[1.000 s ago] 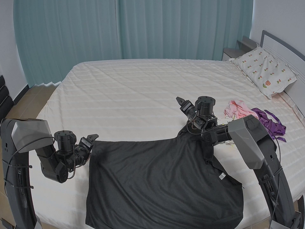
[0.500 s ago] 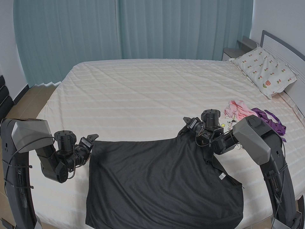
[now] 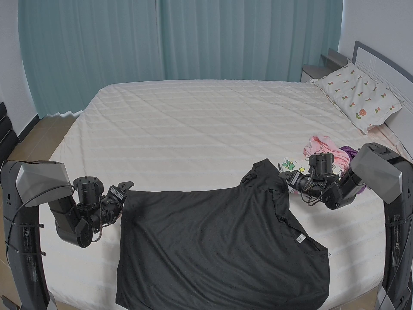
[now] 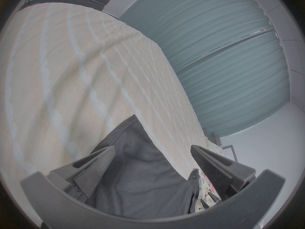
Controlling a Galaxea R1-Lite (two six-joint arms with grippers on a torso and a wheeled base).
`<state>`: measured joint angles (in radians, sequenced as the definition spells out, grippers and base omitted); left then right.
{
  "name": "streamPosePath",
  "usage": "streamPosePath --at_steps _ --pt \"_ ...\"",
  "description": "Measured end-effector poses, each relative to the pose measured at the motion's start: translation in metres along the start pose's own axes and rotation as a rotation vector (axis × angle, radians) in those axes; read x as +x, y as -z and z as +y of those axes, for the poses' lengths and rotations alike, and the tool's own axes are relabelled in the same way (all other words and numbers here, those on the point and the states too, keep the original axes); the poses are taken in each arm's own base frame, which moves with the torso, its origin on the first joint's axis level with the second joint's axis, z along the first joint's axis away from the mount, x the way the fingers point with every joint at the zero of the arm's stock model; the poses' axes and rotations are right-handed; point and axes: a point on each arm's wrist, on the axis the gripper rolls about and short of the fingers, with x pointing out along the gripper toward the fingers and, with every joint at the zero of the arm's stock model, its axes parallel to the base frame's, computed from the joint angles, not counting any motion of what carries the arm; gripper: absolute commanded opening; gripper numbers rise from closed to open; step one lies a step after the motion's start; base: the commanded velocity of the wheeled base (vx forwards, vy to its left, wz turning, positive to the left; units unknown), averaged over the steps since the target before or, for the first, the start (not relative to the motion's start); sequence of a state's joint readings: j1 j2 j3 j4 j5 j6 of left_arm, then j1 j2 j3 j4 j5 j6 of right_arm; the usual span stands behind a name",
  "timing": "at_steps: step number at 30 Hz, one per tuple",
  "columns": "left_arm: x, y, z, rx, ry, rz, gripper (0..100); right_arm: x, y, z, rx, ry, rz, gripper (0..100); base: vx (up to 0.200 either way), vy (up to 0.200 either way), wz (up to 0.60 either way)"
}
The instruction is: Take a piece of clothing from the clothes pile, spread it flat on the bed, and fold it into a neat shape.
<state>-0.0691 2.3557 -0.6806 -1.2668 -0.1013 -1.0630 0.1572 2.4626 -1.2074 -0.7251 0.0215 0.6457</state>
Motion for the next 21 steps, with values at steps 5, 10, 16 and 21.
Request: streamPosePath --at_steps 5,10,16,21 --pt "0.0 0.0 0.0 -0.001 -0.001 0.0 100 0.0 0.003 -0.008 0.004 0.007 0.026 100 0.0 0.0 0.0" --pt "0.0 0.0 0.0 0.0 -0.001 0.0 100 0.001 0.013 -0.012 0.003 0.008 0.073 100 0.0 0.0 0.0" --pt "0.0 0.0 0.0 0.0 -0.001 0.001 100 -0.001 0.024 -0.017 -0.021 -0.001 0.137 100 0.0 0.0 0.0" --pt "0.0 0.0 0.0 0.0 -0.002 0.001 100 -0.001 0.027 -0.019 -0.027 -0.004 0.153 0 0.0 0.0 0.0"
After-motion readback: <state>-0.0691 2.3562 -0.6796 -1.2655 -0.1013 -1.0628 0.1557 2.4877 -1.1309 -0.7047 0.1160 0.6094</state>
